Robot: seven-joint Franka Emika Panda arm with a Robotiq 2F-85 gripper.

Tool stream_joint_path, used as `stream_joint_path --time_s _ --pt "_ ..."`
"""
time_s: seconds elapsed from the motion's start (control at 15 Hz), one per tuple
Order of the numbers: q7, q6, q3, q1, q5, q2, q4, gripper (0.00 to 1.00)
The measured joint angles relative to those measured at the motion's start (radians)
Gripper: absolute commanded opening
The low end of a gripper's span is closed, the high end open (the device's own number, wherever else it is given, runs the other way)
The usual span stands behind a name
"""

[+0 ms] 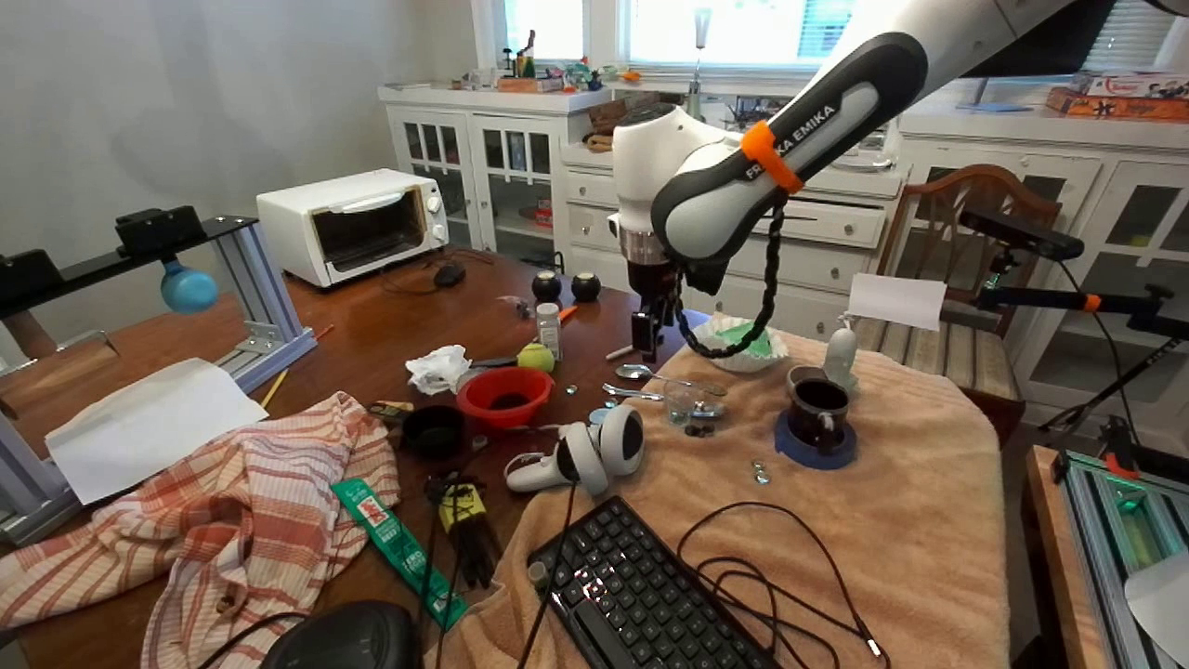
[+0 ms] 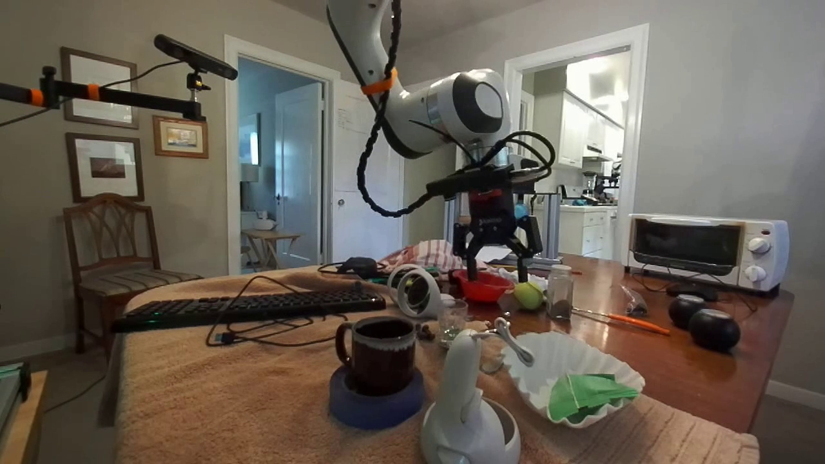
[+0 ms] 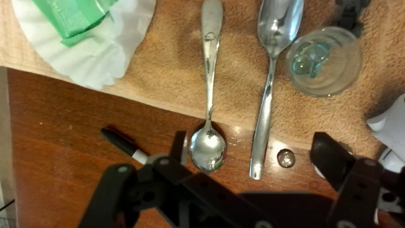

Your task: Move a spoon to the right

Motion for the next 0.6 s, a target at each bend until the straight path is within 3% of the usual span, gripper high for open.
stream_joint_path --time_s 0.2,0.6 --pt "-0.039 -0.069 0.0 -0.036 0.135 0.049 0.067 1.0" --pt "-0.044 -0.126 -0.004 -0.106 0.296 0.165 0.216 1.0"
